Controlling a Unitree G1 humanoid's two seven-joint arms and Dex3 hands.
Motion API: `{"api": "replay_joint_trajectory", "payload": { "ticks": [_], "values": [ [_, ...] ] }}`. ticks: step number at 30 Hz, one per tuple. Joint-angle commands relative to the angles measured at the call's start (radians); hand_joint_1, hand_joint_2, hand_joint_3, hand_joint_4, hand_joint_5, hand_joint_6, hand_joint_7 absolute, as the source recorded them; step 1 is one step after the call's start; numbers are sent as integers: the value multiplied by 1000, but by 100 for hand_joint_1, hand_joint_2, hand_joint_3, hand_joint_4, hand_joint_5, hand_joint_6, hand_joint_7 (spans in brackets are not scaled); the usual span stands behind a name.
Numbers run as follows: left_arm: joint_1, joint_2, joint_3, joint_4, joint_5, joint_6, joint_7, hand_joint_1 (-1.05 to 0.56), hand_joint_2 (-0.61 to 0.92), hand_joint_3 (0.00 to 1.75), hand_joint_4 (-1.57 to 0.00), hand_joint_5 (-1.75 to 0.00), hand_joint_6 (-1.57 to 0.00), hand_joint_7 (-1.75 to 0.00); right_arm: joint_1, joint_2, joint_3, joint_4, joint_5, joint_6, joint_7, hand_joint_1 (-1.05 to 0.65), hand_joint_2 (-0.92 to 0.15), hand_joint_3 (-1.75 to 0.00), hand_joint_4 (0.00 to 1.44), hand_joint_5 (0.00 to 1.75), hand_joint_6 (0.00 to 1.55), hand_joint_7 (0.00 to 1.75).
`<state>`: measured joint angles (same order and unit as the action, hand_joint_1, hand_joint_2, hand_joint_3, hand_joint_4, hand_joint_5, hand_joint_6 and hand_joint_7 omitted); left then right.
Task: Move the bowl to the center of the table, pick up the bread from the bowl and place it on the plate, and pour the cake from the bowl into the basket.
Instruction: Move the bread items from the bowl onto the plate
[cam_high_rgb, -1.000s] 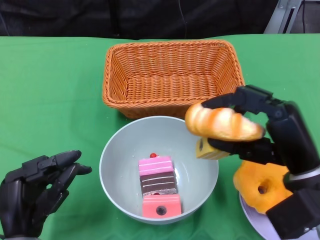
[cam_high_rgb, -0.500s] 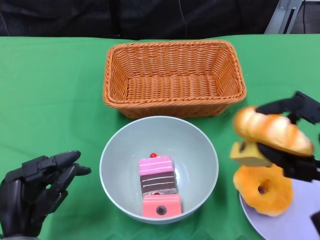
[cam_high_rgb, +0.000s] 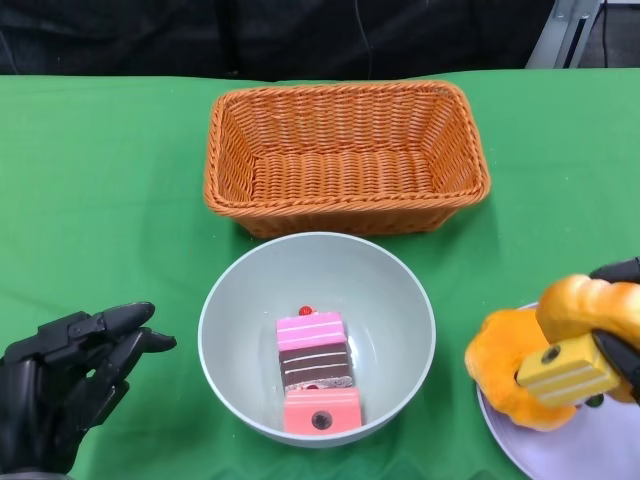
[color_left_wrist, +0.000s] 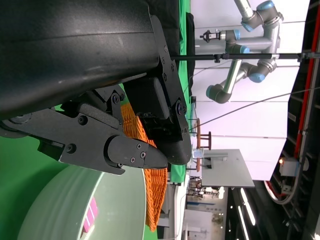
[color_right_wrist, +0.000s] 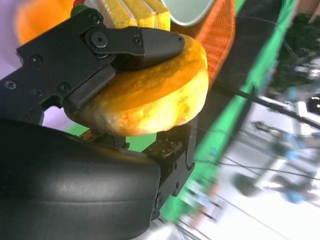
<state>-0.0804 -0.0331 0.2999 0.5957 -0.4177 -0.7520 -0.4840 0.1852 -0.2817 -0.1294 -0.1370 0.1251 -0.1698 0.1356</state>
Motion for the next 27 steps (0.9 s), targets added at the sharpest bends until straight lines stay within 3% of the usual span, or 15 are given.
{"api": "replay_joint_trajectory", "payload": {
  "ticks": [1, 4, 10, 27],
  "values": [
    [-9, 15, 12, 10, -5, -22, -3, -27, 92, 18, -87, -96, -129, -1, 12, -36, -30, -54, 91, 172, 63, -12, -91, -50, 59, 174, 51, 145],
    [-10, 15, 14, 14, -4, -30, -5, -27, 92, 18, -87, -95, -128, -1, 7, -29, -39, -81, 129, 305, 73, -12, -92, -45, 58, 175, 50, 143],
    [-7, 16, 16, 11, -13, -20, -13, -28, 92, 18, -87, -93, -128, -1, -5, -31, -35, -106, 143, 476, 90, -11, -92, -44, 55, 175, 49, 143],
    [-22, 16, 24, 42, -15, -33, -23, -27, 92, 18, -89, -92, -128, -1, -26, 1, -24, -73, 116, 499, 110, -10, -92, -46, 58, 174, 51, 140]
  ]
}}
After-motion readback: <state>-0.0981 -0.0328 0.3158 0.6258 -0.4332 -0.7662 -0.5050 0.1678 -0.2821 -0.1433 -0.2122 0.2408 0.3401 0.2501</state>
